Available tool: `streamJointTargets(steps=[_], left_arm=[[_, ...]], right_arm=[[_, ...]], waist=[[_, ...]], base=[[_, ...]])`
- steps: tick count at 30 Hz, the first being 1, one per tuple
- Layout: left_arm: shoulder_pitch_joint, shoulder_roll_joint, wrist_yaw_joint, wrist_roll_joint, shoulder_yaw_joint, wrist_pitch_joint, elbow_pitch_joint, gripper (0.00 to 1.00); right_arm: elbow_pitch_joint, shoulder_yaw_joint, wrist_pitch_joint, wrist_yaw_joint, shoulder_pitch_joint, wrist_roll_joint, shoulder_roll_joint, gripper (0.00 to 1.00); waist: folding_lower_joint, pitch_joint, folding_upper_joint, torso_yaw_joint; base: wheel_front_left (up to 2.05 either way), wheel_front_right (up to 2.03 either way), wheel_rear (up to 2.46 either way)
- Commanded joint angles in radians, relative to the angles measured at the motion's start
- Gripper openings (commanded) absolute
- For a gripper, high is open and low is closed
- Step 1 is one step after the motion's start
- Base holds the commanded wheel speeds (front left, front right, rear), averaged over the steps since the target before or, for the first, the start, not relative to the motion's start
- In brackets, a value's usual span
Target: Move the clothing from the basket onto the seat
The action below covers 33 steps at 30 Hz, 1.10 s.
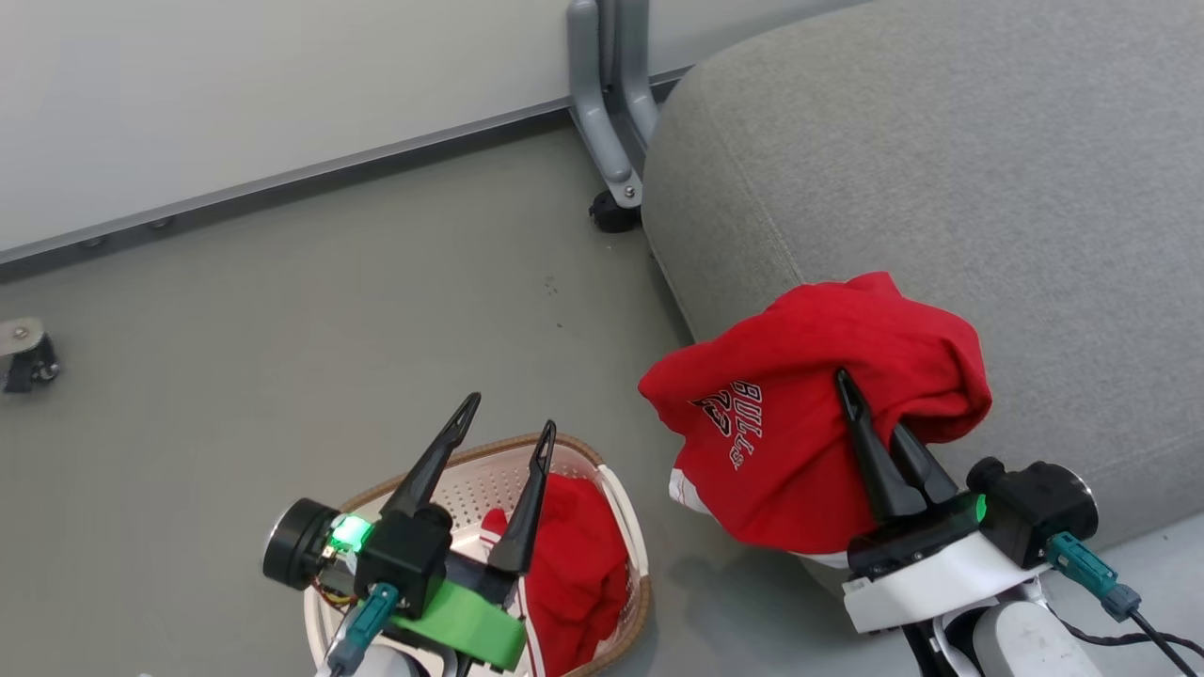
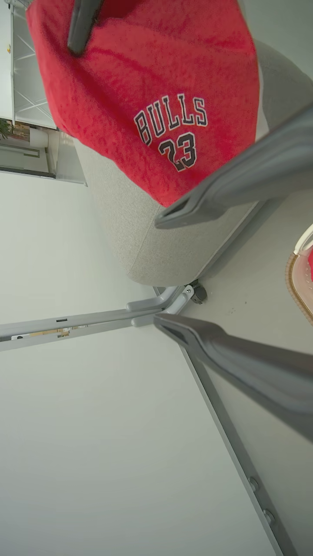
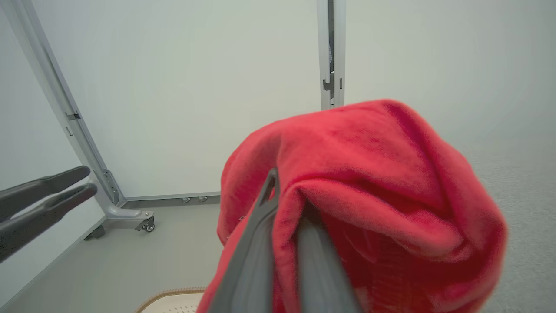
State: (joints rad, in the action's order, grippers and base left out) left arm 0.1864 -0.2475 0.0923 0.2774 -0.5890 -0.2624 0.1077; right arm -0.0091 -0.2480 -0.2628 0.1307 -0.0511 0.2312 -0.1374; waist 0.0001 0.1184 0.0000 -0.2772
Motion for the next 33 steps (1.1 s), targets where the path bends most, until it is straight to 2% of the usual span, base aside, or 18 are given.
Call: streamJointTargets(steps=[1, 9, 15, 20, 25, 33], left_arm=[[-0.029, -0.014, -0.009, -0.019, 0.012, -0.003, -0.015, 1.0], [-0.084, -0.018, -0.048, -0.068, 0.056, -0.002, -0.037, 1.0], [-0.061, -0.002, -0.075, -0.087, 0.071, -0.002, -0.044, 1.0], [-0.033, -0.004, -0.099, -0.112, 0.077, -0.002, -0.057, 1.0], [0.026, -0.019, -0.129, -0.145, 0.064, -0.002, -0.062, 1.0], [0.124, -0.063, -0.162, -0.188, 0.057, 0.004, -0.107, 1.0]], right_arm=[[-0.014, 0.009, -0.003, 0.0, 0.012, -0.01, 0.004, 0.0], [-0.066, 0.043, -0.003, 0.0, 0.047, -0.005, 0.026, 0.0], [-0.088, 0.072, -0.003, 0.0, 0.025, -0.018, 0.025, 0.0], [-0.099, 0.116, -0.003, 0.0, -0.035, -0.016, 0.033, 0.0], [-0.121, 0.234, -0.003, 0.0, -0.156, 0.015, 0.047, 0.0], [-0.085, 0.423, -0.003, 0.0, -0.436, 0.064, -0.018, 0.0]], waist=[[-0.0001, 0.031, 0.0, -0.061], [-0.0001, 0.06, 0.0, -0.129], [-0.0001, 0.09, 0.0, -0.14], [-0.0001, 0.161, 0.0, -0.116], [-0.0001, 0.279, 0.0, -0.057], [-0.0001, 0.485, 0.0, 0.016]], base=[[0.0, 0.0, 0.0], [0.0, 0.0, 0.0], [0.0, 0.0, 0.0], [0.0, 0.0, 0.0], [0.0, 0.0, 0.0], [0.0, 0.0, 0.0]])
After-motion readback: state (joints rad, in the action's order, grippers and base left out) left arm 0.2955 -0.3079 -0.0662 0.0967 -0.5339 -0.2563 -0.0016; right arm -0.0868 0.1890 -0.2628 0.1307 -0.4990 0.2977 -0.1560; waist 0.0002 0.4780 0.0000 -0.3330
